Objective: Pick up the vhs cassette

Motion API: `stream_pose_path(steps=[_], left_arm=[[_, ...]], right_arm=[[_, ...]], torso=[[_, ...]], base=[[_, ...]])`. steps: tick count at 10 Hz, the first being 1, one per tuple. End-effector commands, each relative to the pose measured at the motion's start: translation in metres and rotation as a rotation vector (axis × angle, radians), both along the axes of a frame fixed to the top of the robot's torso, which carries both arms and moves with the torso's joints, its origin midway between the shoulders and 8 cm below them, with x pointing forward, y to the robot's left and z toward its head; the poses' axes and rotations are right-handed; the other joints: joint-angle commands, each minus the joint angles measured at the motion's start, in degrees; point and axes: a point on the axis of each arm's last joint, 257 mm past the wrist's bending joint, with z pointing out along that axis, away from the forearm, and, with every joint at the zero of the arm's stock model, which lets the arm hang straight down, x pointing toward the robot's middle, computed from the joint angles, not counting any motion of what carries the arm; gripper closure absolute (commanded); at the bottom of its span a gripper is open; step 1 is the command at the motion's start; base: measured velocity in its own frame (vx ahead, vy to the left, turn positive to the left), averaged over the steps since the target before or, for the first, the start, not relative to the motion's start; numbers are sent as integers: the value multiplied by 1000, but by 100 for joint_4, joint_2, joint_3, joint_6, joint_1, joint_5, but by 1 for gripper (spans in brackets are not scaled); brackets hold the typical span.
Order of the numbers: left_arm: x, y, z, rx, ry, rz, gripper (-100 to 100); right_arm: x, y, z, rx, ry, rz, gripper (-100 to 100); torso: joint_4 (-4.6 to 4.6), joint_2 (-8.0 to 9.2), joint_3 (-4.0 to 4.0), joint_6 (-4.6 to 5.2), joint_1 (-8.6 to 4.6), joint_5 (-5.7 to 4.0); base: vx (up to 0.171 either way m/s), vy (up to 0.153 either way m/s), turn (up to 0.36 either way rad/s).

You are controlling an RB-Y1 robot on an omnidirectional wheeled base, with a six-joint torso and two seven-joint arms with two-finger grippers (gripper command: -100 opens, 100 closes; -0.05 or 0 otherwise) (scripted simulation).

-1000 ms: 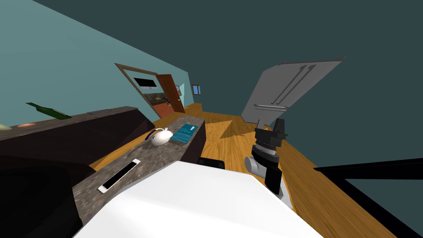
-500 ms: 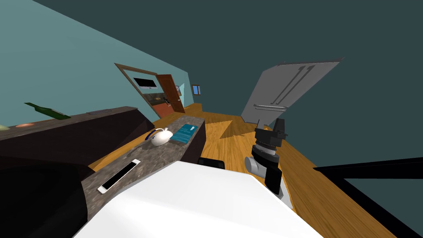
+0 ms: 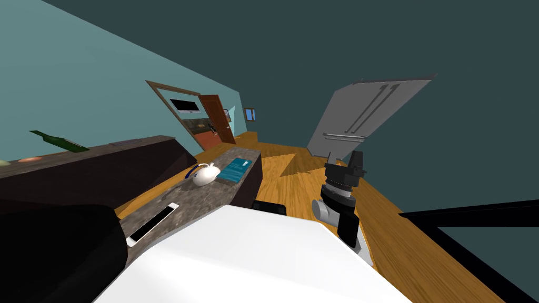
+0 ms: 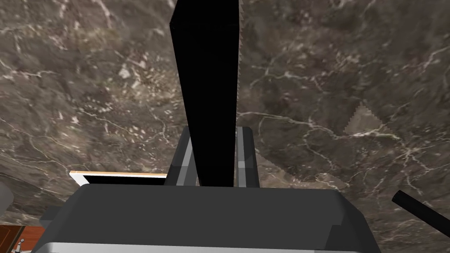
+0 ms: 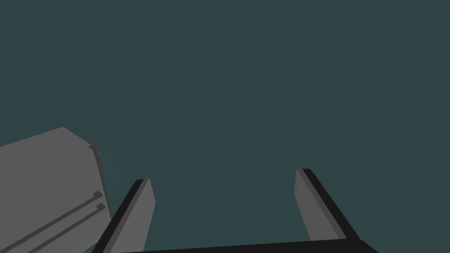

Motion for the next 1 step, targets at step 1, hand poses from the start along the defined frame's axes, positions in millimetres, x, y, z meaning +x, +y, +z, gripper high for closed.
stream_pose_path(steps=[1], left_arm=[[0, 0, 0, 0, 0, 0, 0]], right_arm=[[0, 0, 0, 0, 0, 0, 0]], torso=[[0, 0, 0, 0, 0, 0]], base=[[0, 0, 0]])
